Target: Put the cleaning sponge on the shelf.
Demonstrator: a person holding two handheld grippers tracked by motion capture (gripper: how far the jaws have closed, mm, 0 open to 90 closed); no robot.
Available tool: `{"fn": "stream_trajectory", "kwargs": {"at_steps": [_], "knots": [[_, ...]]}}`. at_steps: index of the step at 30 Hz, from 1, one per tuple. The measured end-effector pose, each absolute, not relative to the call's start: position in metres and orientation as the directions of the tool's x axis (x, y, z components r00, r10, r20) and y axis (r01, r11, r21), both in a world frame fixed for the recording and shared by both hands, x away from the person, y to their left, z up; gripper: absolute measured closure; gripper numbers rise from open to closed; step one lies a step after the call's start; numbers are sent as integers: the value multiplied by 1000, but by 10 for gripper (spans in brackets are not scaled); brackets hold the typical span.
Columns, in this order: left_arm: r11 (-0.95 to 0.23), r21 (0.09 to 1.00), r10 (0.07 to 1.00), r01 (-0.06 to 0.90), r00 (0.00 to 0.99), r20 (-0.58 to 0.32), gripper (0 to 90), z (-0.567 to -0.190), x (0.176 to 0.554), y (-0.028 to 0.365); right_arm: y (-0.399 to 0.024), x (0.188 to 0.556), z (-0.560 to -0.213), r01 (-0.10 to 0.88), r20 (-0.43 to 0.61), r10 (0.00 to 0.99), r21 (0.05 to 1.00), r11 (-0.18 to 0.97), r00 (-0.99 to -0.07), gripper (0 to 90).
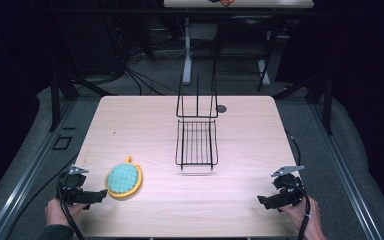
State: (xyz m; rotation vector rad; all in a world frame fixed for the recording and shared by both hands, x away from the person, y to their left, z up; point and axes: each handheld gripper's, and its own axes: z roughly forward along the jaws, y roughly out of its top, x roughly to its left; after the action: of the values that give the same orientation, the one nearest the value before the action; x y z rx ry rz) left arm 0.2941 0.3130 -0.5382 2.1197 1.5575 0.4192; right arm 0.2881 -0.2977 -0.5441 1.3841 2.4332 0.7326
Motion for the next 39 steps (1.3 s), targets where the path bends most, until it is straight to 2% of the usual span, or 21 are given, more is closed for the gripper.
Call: {"fn": "stream_trajectory", "kwargs": {"at_steps": [13,20,28,29,30,31,34,39], "knots": [[-255,560,945,788,325,-27,2,-527,305,302,-294,286,-544,716,22,842,537,445,-540,21],[-258,590,942,765,335,-22,2,-519,323,291,-289,287,-544,706,16,829,533,466,-559,23],[-269,584,935,766,354,-33,10,-524,344,279,-289,287,-543,710,26,832,537,456,-554,30],[-277,583,933,764,358,-26,77,-524,346,278,-289,286,-543,709,26,832,538,456,-555,33],[-283,582,933,763,359,-17,77,-526,349,277,-289,286,-543,709,26,832,538,456,-555,33],[-288,577,929,764,369,-24,158,-528,351,276,-291,288,-544,713,40,831,537,450,-555,36],[-295,551,923,781,381,-47,248,-535,357,276,-294,289,-544,718,56,834,541,437,-549,38],[-278,526,920,804,380,-95,349,-544,361,280,-294,287,-541,717,72,835,555,422,-546,39]]}}
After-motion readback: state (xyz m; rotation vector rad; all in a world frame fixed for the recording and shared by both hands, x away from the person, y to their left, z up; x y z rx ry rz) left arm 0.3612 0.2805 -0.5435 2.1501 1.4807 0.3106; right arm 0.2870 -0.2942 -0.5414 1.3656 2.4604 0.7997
